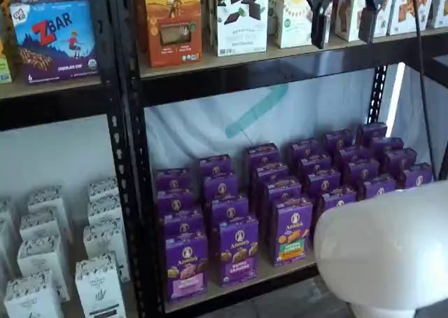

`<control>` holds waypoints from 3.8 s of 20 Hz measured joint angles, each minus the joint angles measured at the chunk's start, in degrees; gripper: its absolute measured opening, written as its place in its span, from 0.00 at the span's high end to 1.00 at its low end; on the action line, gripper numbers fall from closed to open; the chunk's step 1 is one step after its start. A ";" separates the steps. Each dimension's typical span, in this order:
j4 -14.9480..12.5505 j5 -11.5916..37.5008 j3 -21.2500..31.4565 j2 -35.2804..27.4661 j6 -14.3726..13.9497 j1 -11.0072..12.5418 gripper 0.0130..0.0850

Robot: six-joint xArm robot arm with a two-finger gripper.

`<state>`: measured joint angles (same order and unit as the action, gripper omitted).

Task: Pick up the purple box with a pink patch in the middle, on the bottom shelf, the first box from the left

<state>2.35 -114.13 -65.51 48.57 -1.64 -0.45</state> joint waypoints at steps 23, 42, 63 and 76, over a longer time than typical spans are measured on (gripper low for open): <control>0.01 9.99 11.91 1.69 2.32 2.15 0.00; -0.85 29.56 28.10 -1.12 -2.13 -2.85 0.00; -0.03 49.23 39.81 -11.26 -9.04 -10.54 0.00; 1.82 59.72 42.88 -20.14 -11.43 -14.41 0.00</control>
<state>4.17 -54.40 -22.63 28.44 -13.07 -14.86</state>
